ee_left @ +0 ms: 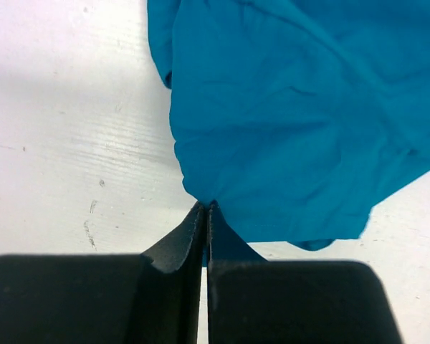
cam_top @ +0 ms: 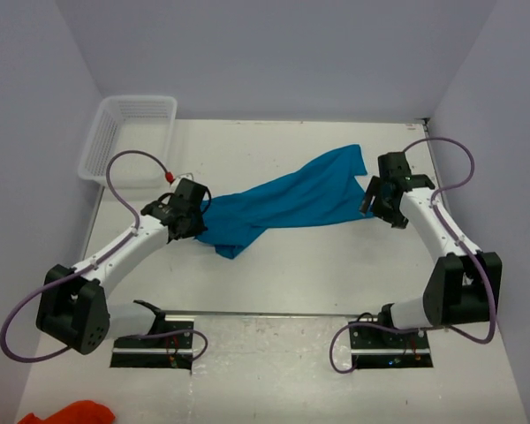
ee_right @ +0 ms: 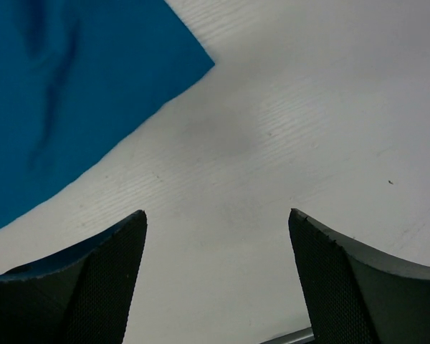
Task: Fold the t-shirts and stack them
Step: Flatten out the tshirt
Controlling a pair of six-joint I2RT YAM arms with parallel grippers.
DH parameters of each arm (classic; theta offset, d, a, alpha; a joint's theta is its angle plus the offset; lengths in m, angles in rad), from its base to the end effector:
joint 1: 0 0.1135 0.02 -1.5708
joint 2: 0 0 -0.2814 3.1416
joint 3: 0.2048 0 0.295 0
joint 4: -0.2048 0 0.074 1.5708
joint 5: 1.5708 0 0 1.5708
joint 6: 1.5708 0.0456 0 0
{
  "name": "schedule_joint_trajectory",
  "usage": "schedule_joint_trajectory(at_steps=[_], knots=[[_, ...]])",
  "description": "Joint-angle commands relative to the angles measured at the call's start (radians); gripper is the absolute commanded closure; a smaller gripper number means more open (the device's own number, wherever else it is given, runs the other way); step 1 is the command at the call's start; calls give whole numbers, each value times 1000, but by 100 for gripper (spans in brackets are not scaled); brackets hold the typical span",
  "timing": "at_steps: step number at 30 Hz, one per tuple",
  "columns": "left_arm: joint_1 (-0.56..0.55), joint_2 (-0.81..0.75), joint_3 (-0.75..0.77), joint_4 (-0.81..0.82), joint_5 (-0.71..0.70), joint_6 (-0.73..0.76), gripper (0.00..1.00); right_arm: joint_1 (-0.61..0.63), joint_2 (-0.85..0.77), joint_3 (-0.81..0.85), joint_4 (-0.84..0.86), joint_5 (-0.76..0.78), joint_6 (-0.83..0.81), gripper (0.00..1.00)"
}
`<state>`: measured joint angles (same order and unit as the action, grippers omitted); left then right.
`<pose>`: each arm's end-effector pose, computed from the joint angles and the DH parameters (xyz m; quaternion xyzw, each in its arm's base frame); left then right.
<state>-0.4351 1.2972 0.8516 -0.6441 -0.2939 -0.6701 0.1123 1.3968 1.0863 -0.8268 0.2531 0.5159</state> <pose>0.2639 -0.1081 0.2098 -0.1473 0.9500 -0.0027 0.2752 0.3136 0.0239 0.2523 0.2208 0.9437 -0.0513 0.2410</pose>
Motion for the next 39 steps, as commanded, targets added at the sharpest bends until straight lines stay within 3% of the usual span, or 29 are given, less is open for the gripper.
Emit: schedule_joint_trajectory(at_steps=[1,4,9,23,27,39], knots=[[-4,-44,37,-52,-27,4,100,-54,25,24,35,-15,10,22],[-4,-50,32,-43,-11,15,100,-94,102,58,35,-58,-4,27],[-4,-68,37,-37,-11,27,100,-108,226,102,52,-110,-4,46],[-4,-113,35,-31,33,49,100,-138,510,290,32,-106,-10,39],[-4,-130,35,-32,42,49,100,-146,570,363,-4,-103,-17,40],[-4,-161,76,-63,61,58,100,-146,620,377,-35,-104,-4,50]])
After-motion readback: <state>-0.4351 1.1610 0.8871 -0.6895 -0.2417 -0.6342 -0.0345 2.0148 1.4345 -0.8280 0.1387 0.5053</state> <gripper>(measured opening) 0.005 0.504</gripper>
